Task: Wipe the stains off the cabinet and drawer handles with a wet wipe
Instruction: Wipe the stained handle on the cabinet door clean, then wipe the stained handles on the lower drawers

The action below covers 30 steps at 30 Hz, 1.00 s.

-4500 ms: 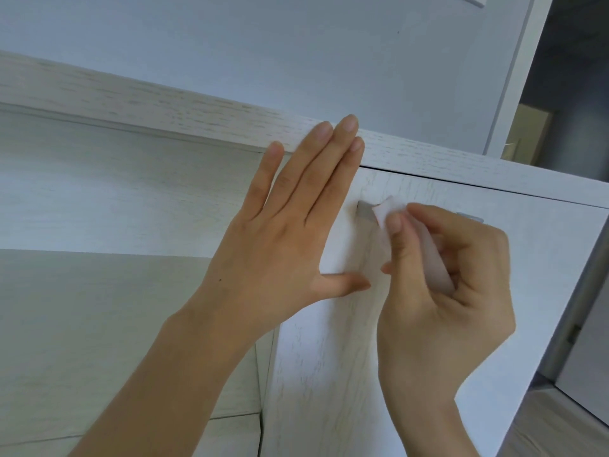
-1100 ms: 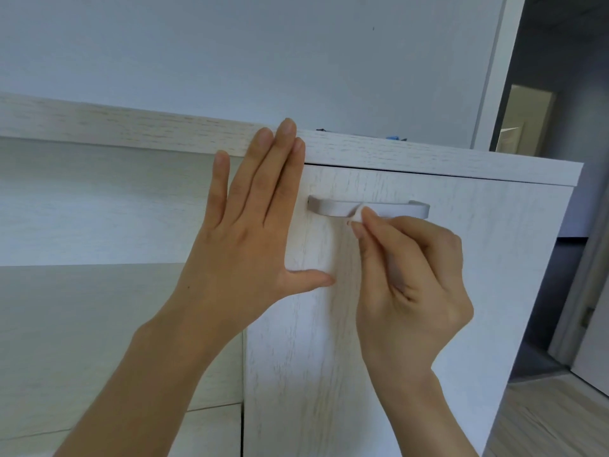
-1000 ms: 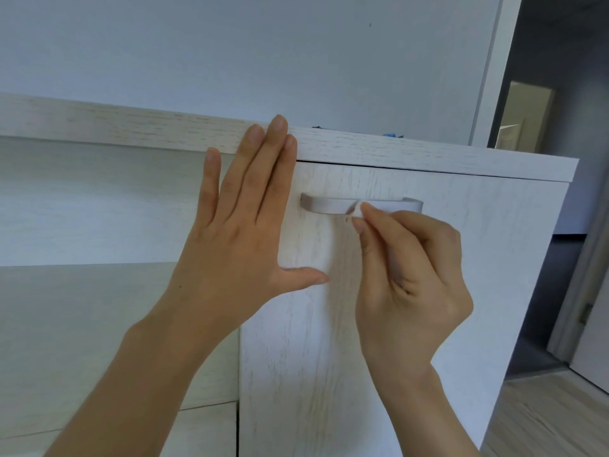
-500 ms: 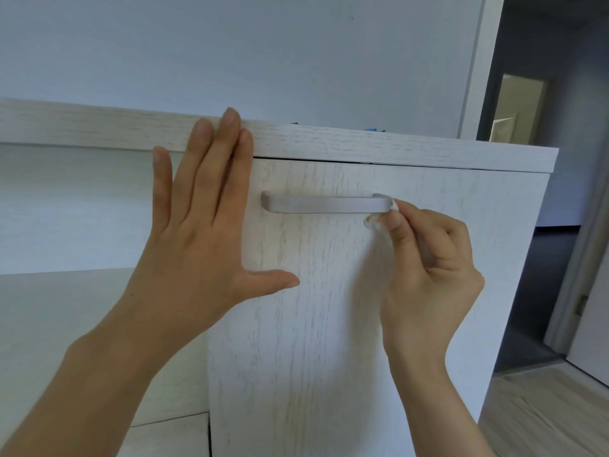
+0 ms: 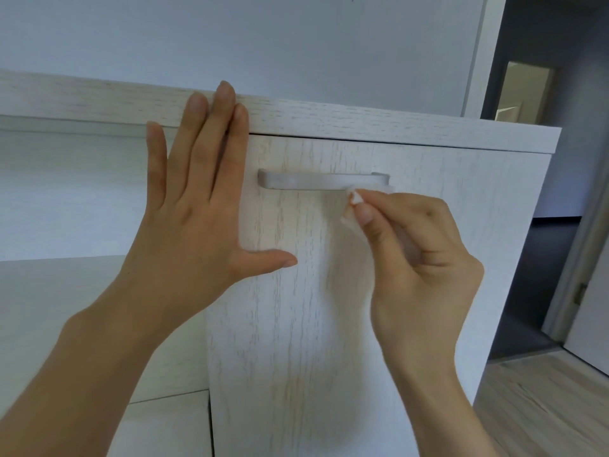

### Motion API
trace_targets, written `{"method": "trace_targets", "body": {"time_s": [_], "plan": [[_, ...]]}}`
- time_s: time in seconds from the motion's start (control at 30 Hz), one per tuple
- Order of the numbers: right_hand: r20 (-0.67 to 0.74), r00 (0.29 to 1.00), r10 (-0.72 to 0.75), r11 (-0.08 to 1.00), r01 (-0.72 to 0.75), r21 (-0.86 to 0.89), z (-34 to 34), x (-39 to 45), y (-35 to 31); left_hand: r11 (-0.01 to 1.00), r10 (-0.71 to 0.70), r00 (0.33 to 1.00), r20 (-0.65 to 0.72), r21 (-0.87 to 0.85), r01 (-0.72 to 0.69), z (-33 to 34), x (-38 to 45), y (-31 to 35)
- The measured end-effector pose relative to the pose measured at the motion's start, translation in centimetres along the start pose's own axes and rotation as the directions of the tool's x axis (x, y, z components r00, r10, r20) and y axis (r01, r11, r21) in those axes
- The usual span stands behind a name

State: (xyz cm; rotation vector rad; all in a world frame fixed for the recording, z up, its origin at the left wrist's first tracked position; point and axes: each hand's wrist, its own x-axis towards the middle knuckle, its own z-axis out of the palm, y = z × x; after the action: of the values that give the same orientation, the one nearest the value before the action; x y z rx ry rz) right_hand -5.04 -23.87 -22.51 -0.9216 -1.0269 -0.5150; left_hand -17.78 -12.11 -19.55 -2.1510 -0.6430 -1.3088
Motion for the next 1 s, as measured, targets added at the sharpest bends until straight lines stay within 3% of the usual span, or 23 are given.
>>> {"method": "trace_targets", "body": {"time_s": [0.13, 0.23, 0.43, 0.57, 0.67, 0.8, 1.0], "plan": [[-0.028, 0.982, -0.187, 0.976, 0.183, -0.115, 1.0, -1.7, -0.9, 0.998, 0.029, 0.999, -0.014, 0.047, -0.028, 0.0, -1.0, 0.0], [-0.02, 0.978, -0.208, 0.963, 0.201, -0.181, 1.4, -2.6, -1.1, 0.995, 0.062, 0.998, 0.021, 0.082, -0.063, -0.1, -2.8, -0.2], [0.112, 0.99, -0.083, 0.958, 0.11, -0.264, 3.1, -2.7, -2.0, 0.988, 0.084, 0.995, 0.057, 0.123, -0.091, -0.7, -4.0, -0.9], [0.218, 0.976, -0.004, 0.959, 0.066, -0.276, 3.8, -2.5, -3.5, 0.998, 0.022, 0.995, 0.095, 0.055, -0.027, -2.1, -5.0, -0.9], [0.267, 0.958, 0.105, 0.958, -0.025, -0.286, 4.0, -2.2, -4.8, 0.999, -0.045, 0.978, 0.204, 0.039, 0.038, -3.8, -6.6, -1.1], [0.353, 0.905, 0.238, 0.947, -0.134, -0.293, 4.4, -1.9, -6.9, 0.987, -0.155, 0.904, 0.399, 0.024, 0.159, -6.7, -8.1, -1.4], [0.483, 0.784, 0.39, 0.909, -0.246, -0.336, 6.0, -1.3, -10.2, 0.951, -0.293, 0.676, 0.676, 0.134, 0.278, -11.4, -8.8, -2.8]]}}
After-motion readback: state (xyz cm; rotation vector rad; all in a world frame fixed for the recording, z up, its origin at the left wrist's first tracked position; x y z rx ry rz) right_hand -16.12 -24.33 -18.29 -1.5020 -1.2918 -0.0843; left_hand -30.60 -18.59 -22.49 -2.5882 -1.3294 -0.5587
